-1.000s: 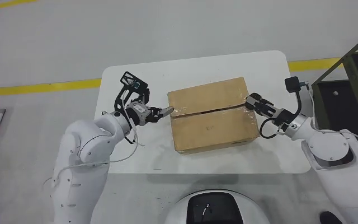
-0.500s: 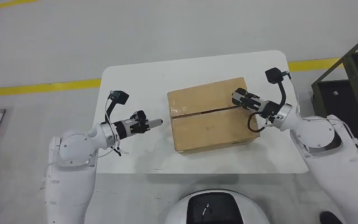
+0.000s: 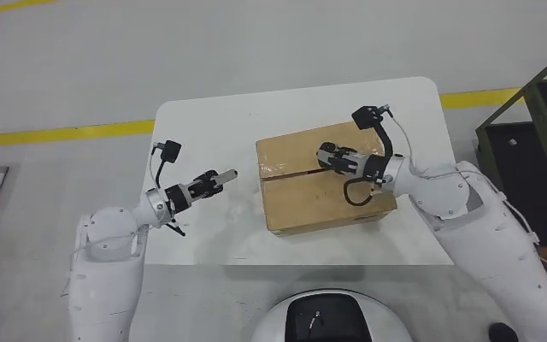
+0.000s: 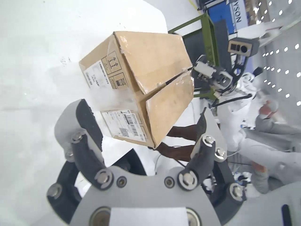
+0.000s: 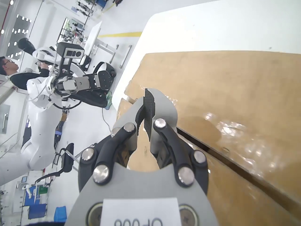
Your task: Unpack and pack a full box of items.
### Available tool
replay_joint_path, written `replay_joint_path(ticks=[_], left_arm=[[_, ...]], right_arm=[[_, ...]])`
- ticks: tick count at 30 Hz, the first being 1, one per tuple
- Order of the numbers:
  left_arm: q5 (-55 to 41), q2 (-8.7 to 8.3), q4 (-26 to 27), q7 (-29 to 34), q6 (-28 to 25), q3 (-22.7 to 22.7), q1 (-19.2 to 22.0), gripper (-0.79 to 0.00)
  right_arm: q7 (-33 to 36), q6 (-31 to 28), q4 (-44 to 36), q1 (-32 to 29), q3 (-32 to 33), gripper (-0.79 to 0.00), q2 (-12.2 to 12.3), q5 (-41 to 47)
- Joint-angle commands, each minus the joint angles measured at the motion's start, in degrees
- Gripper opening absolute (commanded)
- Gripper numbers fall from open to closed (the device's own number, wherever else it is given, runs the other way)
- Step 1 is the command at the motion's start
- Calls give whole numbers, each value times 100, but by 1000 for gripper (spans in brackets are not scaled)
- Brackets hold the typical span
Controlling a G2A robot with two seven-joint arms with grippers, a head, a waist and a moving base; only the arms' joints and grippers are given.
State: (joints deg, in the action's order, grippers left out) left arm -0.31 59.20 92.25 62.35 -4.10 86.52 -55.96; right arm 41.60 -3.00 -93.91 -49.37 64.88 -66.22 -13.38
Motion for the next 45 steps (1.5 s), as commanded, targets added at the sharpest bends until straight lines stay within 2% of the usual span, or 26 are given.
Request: replay_joint_path(ticks=[1, 6, 11, 15, 23, 27, 37, 45], left_arm=[[-452, 1, -260, 53, 317, 45, -51, 0], [-1897, 64, -872, 235, 1168, -46, -92, 0], [-2851, 150, -1538, 198, 1527, -303, -68, 0], [-3233, 189, -1866, 241, 1796, -476, 48, 0], [-2934, 235, -2363, 37, 2215, -1004, 326, 0], [-2949, 278, -2559, -29, 2244, -1210, 500, 0], [-3801, 470, -3397, -193, 2501, -1596, 900, 0], [-4066, 597, -3865, -455, 2390, -1823, 1181, 0]], right_arm=[[-6, -45, 365, 186, -250, -785, -60, 88], [-131, -22, 984, 487, -562, -785, -176, 272], [-113, 27, 1116, 594, -600, -785, -205, 245], [-92, 101, 1077, 613, -572, -785, -204, 155], [-82, 202, 988, 595, -566, -785, -212, 29], [-83, 227, 971, 592, -567, -785, -220, -3], [-72, 295, 898, 551, -497, -785, -220, -97], [-66, 305, 865, 493, -434, -785, -217, -132]])
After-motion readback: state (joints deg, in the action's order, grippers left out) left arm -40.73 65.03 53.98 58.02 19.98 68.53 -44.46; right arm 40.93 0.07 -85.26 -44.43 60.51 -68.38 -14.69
